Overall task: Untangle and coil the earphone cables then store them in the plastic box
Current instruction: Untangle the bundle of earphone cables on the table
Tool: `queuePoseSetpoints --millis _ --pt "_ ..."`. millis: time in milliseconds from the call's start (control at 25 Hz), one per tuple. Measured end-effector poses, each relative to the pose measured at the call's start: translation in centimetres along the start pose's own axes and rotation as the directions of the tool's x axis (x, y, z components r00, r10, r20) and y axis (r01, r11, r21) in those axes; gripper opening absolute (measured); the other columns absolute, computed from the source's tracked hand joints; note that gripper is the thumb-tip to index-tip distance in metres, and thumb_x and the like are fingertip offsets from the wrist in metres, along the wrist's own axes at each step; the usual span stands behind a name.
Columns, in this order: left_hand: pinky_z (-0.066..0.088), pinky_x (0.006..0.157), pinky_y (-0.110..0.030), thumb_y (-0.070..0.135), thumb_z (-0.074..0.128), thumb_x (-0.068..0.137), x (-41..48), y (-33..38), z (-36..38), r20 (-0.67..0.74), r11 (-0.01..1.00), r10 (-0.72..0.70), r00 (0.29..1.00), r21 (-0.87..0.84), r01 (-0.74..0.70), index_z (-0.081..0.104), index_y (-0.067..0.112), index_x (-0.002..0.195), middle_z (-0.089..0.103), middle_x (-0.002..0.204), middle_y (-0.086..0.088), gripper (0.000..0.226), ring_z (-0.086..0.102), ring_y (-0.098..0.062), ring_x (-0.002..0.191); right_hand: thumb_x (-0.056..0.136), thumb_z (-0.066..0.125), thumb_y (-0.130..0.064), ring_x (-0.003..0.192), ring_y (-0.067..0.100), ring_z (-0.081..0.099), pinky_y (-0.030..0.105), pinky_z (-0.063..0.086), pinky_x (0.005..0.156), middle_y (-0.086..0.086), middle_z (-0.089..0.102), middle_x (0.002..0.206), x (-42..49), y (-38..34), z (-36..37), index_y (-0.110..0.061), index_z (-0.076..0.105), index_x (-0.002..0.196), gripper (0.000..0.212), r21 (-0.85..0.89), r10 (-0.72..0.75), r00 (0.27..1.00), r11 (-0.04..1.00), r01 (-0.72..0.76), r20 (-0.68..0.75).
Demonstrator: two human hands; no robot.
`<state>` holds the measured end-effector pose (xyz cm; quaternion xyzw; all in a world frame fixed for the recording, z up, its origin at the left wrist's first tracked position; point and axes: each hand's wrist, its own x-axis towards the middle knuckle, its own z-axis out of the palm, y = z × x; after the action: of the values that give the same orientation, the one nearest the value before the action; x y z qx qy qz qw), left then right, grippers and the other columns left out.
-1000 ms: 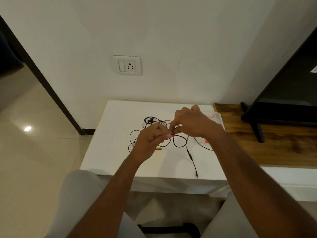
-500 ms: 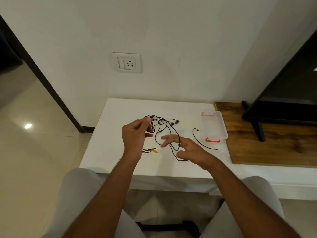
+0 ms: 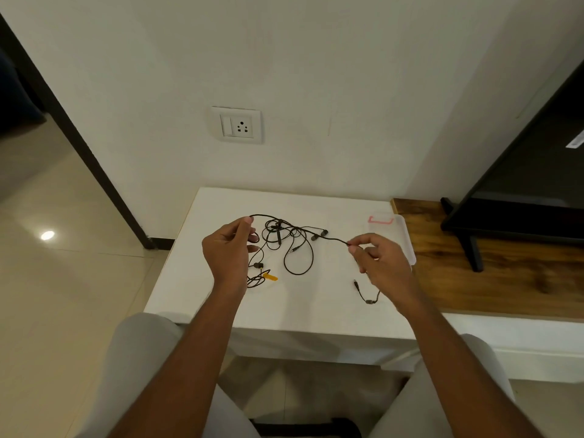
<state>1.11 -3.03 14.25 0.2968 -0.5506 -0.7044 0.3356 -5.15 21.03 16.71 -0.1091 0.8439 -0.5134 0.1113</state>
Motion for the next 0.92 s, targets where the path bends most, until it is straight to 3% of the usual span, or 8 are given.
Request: queuePoseSetpoints --millis 80,160,320,440,560,720,840,920 --pt "0.054 0.052 -0.028 0.009 0.068 0.088 0.2 -0.1 -0.2 -0.002 1.0 0.013 1.0 -0.002 -0.013 0.075 0.004 0.089 0.064 0.067 -0.011 0.009 0.06 -0.022 0.062 0.096 0.059 -0.024 0.062 0.003 0.057 0.02 0.047 0.055 -0.012 0.062 0.074 0.3 -1.2 -0.9 -0.027 0.067 0.095 0.009 -0.194 -0.127 0.991 0.974 0.116 -0.046" --pt "0.053 0.051 -0.027 0.009 0.067 0.089 0.3 -0.3 -0.2 0.002 0.999 0.032 0.999 0.018 -0.032 0.075 0.005 0.088 0.064 0.066 -0.011 0.008 0.059 -0.021 0.06 0.097 0.056 -0.03 0.068 0.004 0.058 0.028 0.048 0.06 -0.018 0.061 0.08 1.0 -3.0 -1.8 -0.032 0.067 0.093 0.011 -0.298 -0.173 0.985 0.94 0.167 0.006" --pt "0.052 0.049 -0.024 0.008 0.067 0.088 0.9 -0.4 -0.8 -0.057 0.996 0.048 0.997 0.074 -0.044 0.074 0.01 0.083 0.064 0.063 -0.009 0.009 0.059 -0.016 0.055 0.087 0.068 -0.04 0.062 0.006 0.058 0.029 0.044 0.063 -0.007 0.066 0.069 3.4 -7.9 -5.8 -0.034 0.071 0.083 0.007 -0.494 -0.139 0.963 0.836 0.239 0.229" --pt "0.052 0.051 -0.025 0.006 0.066 0.088 1.8 -0.4 -1.9 -0.055 0.998 -0.007 0.998 0.055 0.01 0.074 0.009 0.081 0.062 0.062 -0.009 0.011 0.06 -0.015 0.054 0.087 0.069 -0.033 0.068 0.014 0.06 0.033 0.049 0.071 -0.001 0.071 0.078 5.4 -10.2 -8.1 -0.03 0.075 0.089 0.007 -0.52 -0.176 0.921 0.781 0.346 0.348" --pt "0.055 0.054 -0.025 0.006 0.064 0.09 1.6 -0.2 -1.9 0.065 0.997 -0.077 0.995 0.006 0.077 0.073 0.001 0.088 0.063 0.067 -0.011 0.011 0.063 -0.018 0.056 0.092 0.062 -0.034 0.078 0.018 0.062 0.037 0.049 0.075 -0.008 0.071 0.086 8.6 -10.5 -7.5 -0.031 0.073 0.095 0.011 -0.563 -0.304 0.922 0.73 0.388 0.241" --pt "0.059 0.062 -0.028 0.006 0.058 0.095 0.5 -0.2 -0.9 0.272 0.986 -0.132 0.953 -0.061 0.154 0.07 -0.004 0.093 0.071 0.084 -0.019 0.016 0.071 -0.028 0.068 0.094 0.057 -0.041 0.089 0.014 0.064 0.036 0.045 0.085 -0.011 0.071 0.097 11.6 -8.0 -4.9 -0.034 0.073 0.099 0.018 -0.765 -0.309 0.944 0.577 0.286 0.119" --pt "0.06 0.065 -0.028 0.007 0.053 0.098 -0.6 -0.2 -0.1 0.397 0.964 -0.194 0.897 -0.094 0.25 0.066 -0.008 0.098 0.072 0.091 -0.023 0.02 0.073 -0.034 0.078 0.096 0.056 -0.038 0.101 0.016 0.063 0.038 0.043 0.088 -0.009 0.07 0.11 10.8 -4.9 -2.9 -0.035 0.07 0.109 0.019 -0.801 -0.329 0.944 0.575 0.168 -0.038" --pt "0.061 0.069 -0.03 0.008 0.05 0.1 -1.1 -0.3 0.5 0.438 0.94 -0.243 0.866 -0.113 0.321 0.063 -0.007 0.1 0.072 0.092 -0.023 0.02 0.073 -0.033 0.081 0.093 0.06 -0.037 0.098 0.016 0.064 0.037 0.047 0.084 -0.009 0.068 0.109 9.0 -3.1 -1.1 -0.033 0.066 0.113 0.021 -0.717 -0.304 0.942 0.688 0.115 -0.141"
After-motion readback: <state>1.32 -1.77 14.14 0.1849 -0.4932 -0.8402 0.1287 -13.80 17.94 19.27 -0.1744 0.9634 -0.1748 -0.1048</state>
